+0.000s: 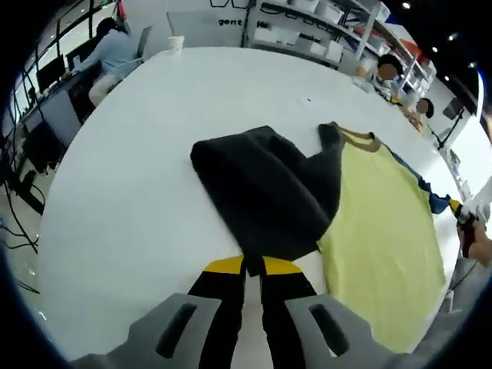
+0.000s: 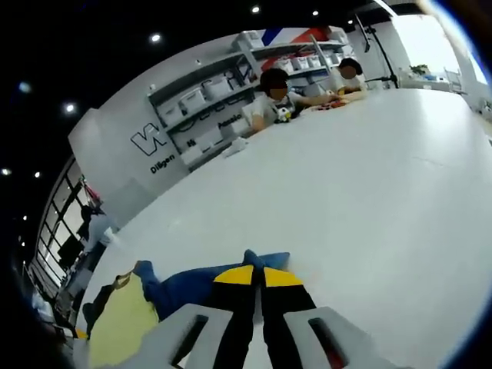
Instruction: Fold the garment on the visible template until the final outline fits inside the template.
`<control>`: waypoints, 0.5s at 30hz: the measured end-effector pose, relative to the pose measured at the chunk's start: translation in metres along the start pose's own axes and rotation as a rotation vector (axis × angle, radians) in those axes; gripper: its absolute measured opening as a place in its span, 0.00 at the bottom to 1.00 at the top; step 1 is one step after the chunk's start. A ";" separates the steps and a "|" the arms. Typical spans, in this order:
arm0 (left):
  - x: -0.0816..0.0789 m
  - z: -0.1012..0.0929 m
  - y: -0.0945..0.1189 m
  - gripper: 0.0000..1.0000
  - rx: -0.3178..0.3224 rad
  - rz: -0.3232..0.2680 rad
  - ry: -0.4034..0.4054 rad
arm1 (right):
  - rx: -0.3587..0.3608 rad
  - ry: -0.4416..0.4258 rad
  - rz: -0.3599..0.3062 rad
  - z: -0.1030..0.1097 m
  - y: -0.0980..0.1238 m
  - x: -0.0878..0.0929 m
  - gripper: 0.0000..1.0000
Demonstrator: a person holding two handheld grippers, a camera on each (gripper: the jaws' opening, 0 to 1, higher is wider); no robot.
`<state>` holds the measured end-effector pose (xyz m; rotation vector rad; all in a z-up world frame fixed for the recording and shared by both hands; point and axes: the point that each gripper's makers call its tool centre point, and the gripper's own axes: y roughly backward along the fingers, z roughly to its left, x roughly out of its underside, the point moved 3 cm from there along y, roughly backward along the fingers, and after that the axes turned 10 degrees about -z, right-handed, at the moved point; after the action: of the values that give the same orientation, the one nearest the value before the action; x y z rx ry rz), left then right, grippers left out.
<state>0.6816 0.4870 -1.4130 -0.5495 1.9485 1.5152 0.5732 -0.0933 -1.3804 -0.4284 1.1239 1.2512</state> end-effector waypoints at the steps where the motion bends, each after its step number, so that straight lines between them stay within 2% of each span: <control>1: 0.000 0.000 0.001 0.09 0.001 -0.001 -0.005 | 0.001 0.000 -0.001 0.000 0.000 0.000 0.00; 7: -0.007 0.012 0.013 0.09 -0.007 -0.031 0.011 | -0.005 0.000 -0.004 0.003 0.000 -0.002 0.00; 15: -0.016 0.047 0.032 0.09 -0.043 -0.053 0.019 | -0.013 0.000 -0.004 0.005 -0.001 -0.004 0.00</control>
<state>0.6825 0.5395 -1.3867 -0.6309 1.9044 1.5268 0.5766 -0.0914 -1.3749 -0.4405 1.1147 1.2554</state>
